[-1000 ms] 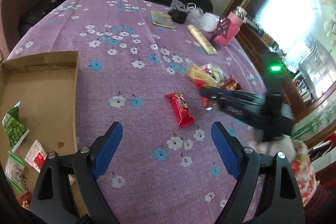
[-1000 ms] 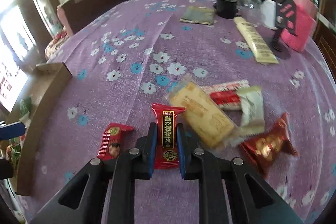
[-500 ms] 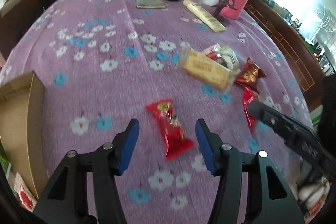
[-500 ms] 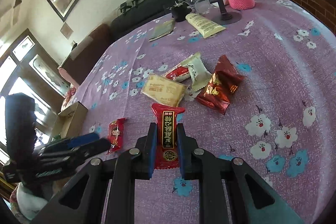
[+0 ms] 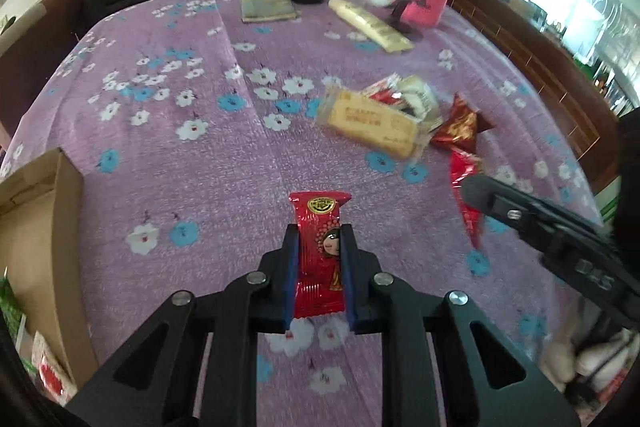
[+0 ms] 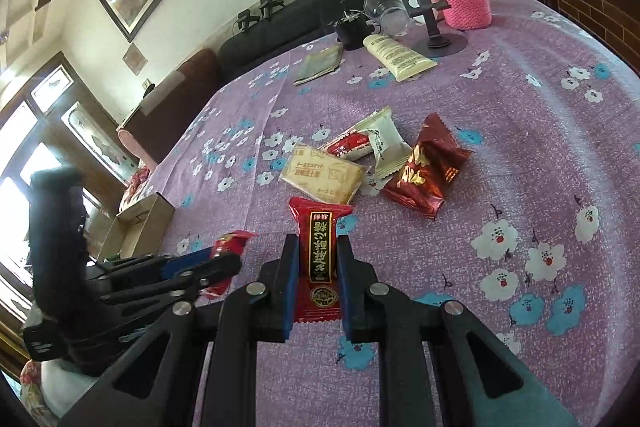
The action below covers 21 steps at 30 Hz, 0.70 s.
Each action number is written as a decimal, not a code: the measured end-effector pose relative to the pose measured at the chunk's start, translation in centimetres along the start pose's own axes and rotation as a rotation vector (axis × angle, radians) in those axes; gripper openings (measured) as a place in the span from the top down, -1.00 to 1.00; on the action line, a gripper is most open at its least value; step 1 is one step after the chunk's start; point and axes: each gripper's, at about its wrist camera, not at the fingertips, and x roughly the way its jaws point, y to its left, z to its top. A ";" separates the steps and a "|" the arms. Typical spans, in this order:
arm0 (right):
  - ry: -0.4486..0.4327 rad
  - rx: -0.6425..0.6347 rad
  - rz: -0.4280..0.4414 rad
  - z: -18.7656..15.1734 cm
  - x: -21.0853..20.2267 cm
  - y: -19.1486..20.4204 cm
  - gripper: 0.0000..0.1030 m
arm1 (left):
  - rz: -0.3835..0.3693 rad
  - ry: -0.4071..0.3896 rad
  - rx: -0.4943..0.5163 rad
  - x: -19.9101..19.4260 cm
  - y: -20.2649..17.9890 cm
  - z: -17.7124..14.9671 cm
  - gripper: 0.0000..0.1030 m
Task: Organize snacks
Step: 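Carry both red bars over the cardboard box and open both tools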
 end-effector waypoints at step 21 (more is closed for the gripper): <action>0.078 -0.178 0.192 -2.0 -0.4 15.4 0.69 | 0.255 -0.251 -0.341 -17.8 17.0 -11.2 0.60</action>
